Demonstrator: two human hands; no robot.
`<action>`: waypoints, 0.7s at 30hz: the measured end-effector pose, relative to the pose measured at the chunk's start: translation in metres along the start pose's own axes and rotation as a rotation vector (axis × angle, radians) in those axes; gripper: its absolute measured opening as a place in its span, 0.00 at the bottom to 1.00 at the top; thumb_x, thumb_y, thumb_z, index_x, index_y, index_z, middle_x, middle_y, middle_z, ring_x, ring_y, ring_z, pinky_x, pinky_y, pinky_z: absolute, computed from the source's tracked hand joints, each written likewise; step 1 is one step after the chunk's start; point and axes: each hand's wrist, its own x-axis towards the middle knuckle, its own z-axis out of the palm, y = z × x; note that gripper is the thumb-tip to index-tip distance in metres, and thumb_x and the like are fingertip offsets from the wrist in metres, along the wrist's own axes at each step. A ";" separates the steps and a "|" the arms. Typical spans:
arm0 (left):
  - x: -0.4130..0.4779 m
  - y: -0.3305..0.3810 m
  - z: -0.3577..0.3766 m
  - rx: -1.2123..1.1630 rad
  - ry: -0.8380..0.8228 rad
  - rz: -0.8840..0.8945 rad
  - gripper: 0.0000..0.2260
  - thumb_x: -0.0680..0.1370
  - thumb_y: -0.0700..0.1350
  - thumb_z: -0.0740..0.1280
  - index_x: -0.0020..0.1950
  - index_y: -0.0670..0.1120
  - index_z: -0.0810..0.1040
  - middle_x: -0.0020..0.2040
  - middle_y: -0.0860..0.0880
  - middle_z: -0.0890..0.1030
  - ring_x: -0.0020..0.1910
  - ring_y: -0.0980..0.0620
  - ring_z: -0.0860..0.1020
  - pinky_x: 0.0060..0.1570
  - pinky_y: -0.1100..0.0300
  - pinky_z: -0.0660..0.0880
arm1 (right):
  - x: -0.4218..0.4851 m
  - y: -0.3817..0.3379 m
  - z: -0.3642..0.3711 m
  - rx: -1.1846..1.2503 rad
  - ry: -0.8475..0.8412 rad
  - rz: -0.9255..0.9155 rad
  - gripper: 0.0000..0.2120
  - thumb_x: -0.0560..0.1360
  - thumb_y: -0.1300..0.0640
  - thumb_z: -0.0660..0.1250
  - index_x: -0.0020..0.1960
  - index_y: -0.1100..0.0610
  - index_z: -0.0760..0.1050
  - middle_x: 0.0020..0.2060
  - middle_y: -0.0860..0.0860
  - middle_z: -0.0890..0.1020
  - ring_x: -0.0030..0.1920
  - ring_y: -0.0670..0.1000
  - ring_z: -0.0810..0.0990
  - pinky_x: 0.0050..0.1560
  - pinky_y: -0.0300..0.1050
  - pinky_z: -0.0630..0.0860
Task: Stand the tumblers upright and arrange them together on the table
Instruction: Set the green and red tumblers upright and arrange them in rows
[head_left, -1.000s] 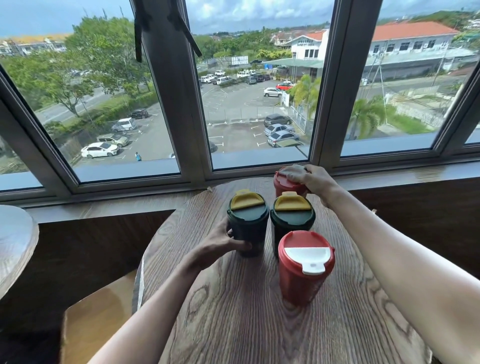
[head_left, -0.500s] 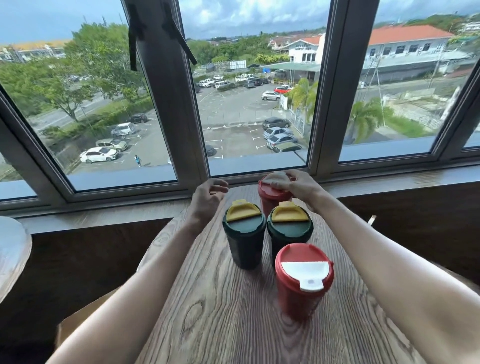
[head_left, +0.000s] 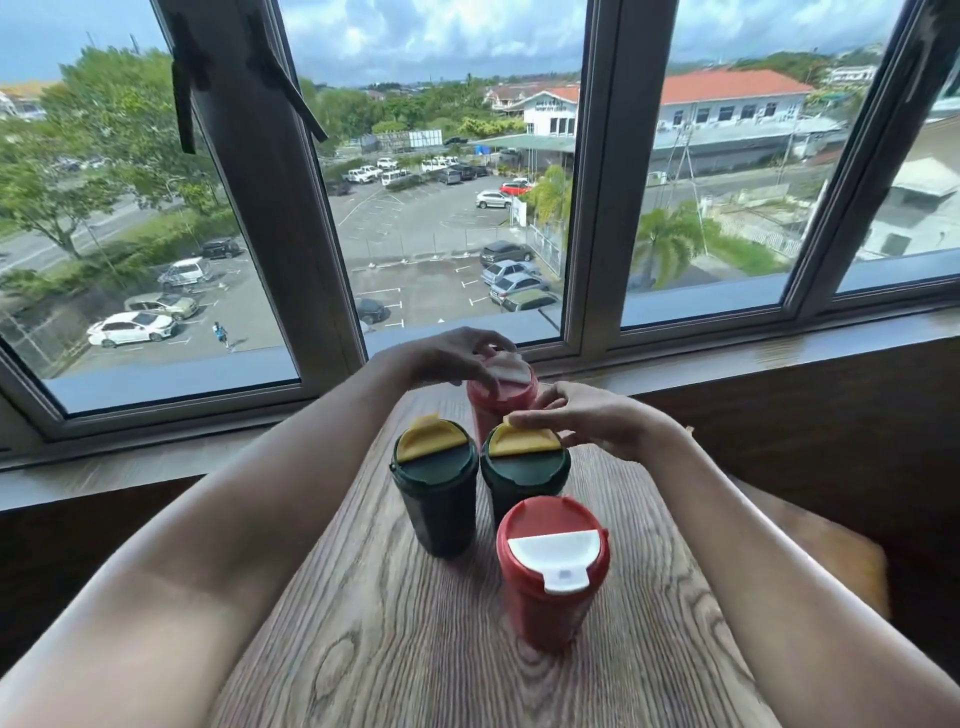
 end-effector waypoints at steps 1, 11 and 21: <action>0.002 0.001 -0.001 0.003 -0.008 -0.006 0.29 0.73 0.38 0.74 0.71 0.52 0.71 0.67 0.45 0.75 0.63 0.43 0.75 0.59 0.46 0.79 | -0.002 0.002 0.000 -0.008 -0.045 0.018 0.15 0.68 0.46 0.76 0.48 0.53 0.78 0.41 0.46 0.81 0.45 0.47 0.76 0.47 0.44 0.71; 0.022 0.020 -0.009 0.081 -0.168 -0.024 0.23 0.73 0.35 0.71 0.60 0.61 0.78 0.64 0.48 0.74 0.64 0.44 0.72 0.55 0.49 0.79 | -0.002 0.013 -0.001 0.055 -0.245 0.123 0.21 0.71 0.56 0.75 0.63 0.56 0.78 0.54 0.51 0.84 0.57 0.48 0.80 0.63 0.48 0.73; -0.013 -0.004 -0.019 0.115 0.188 0.035 0.19 0.69 0.40 0.75 0.57 0.56 0.78 0.55 0.45 0.77 0.53 0.44 0.77 0.51 0.46 0.82 | -0.001 0.011 -0.005 0.049 -0.260 0.161 0.20 0.71 0.56 0.75 0.62 0.49 0.79 0.55 0.49 0.84 0.59 0.48 0.79 0.61 0.46 0.74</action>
